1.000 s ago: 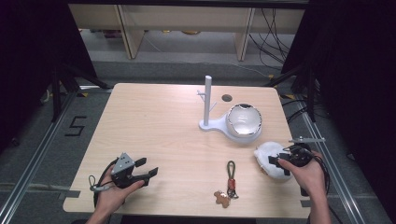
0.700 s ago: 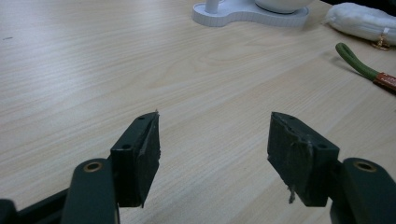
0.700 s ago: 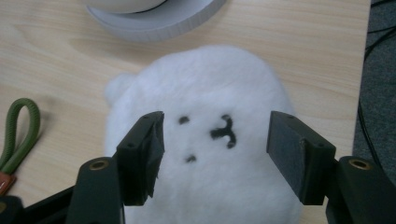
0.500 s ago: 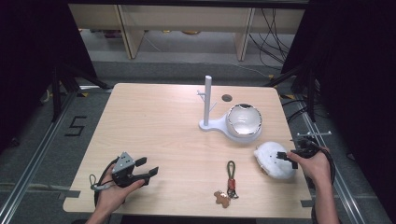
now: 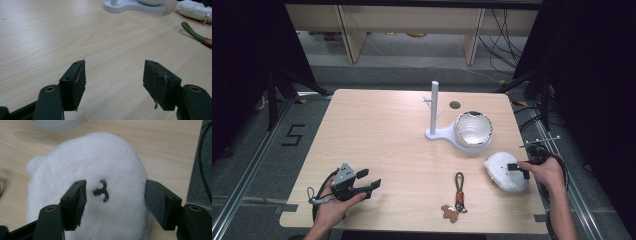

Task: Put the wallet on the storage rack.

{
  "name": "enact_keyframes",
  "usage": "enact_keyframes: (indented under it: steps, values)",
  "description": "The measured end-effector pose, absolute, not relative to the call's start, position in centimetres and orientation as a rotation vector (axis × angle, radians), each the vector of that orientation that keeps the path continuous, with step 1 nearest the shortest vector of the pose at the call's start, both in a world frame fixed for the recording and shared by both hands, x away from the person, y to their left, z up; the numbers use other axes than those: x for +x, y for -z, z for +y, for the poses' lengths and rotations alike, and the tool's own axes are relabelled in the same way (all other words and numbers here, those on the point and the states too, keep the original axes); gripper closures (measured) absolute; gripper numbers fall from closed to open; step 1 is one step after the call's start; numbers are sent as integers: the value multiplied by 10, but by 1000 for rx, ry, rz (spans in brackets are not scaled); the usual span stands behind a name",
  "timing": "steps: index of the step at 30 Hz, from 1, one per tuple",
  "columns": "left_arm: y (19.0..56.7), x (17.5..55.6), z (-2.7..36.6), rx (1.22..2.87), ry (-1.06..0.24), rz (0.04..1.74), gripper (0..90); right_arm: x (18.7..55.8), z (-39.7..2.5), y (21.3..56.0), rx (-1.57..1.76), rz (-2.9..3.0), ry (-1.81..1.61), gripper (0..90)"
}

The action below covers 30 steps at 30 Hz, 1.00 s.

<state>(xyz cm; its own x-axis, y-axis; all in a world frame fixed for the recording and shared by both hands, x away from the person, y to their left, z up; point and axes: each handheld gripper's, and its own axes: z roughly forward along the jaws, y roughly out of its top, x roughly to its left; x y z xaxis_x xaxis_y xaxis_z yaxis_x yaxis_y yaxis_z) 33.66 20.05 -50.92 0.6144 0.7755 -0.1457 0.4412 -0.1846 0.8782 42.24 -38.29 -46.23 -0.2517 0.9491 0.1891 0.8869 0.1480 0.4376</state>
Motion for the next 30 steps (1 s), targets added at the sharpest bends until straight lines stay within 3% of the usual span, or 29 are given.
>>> enact_keyframes:
  steps: [6,11,15,16,23,25,29,30]
  values:
    - [509,336,200,1816,-409,978,345,428,-378,464,2015,2219,-671,350]
    - [510,336,201,1821,-410,983,345,432,-384,472,1914,2272,-646,368]
    - [511,337,200,1813,-405,975,346,431,-379,473,1931,2297,-656,436]
    - [511,336,200,1812,-403,976,346,431,-379,474,1896,2312,-617,535]
    - [511,336,200,1813,-401,977,347,428,-377,471,1867,2347,-609,693]
    - [511,335,200,1815,-401,973,347,429,-377,470,1843,2358,-582,793]
    - [511,335,200,1814,-402,978,348,426,-368,465,1890,2372,-554,807]
    - [512,335,200,1812,-402,978,348,427,-371,467,1768,2397,-556,808]
